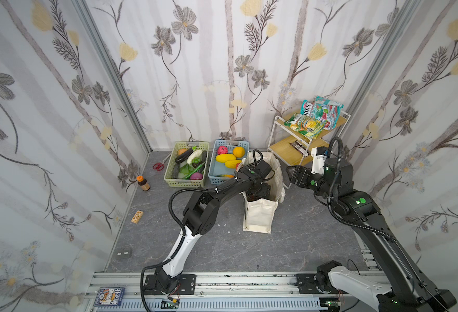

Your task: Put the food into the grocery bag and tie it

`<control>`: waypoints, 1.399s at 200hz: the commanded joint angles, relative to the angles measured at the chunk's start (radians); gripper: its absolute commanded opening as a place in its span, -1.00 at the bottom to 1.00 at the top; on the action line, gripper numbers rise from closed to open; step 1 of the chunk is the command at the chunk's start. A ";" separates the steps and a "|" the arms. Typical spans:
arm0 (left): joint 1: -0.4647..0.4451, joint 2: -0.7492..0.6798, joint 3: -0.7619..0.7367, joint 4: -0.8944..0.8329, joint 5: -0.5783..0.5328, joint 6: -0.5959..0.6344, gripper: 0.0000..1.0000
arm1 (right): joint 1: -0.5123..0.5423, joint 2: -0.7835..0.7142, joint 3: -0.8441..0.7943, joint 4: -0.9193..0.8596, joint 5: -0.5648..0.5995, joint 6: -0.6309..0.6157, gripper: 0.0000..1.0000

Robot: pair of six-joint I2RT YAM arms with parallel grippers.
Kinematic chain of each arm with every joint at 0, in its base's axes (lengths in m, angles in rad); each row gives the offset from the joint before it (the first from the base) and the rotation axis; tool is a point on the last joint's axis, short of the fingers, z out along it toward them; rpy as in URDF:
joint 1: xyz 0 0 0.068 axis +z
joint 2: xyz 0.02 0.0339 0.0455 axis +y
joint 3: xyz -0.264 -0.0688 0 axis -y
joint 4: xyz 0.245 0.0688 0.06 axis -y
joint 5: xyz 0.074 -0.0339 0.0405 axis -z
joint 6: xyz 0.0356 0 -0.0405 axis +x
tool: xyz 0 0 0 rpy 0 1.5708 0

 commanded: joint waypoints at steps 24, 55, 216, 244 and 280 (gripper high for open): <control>0.002 -0.032 0.045 -0.037 0.005 -0.008 0.99 | -0.003 0.000 0.018 0.008 -0.020 -0.011 0.67; 0.003 -0.077 0.102 -0.055 0.008 -0.017 1.00 | -0.006 0.003 0.028 0.008 -0.024 -0.019 0.67; 0.078 -0.302 0.229 -0.087 -0.080 -0.036 1.00 | 0.009 0.045 0.045 0.062 -0.107 -0.014 0.66; 0.123 -0.332 0.213 -0.117 -0.126 -0.015 1.00 | 0.037 0.064 0.061 0.070 -0.095 -0.013 0.66; 0.191 -0.390 0.120 -0.091 -0.157 -0.006 1.00 | 0.082 0.095 0.095 0.075 -0.081 -0.014 0.66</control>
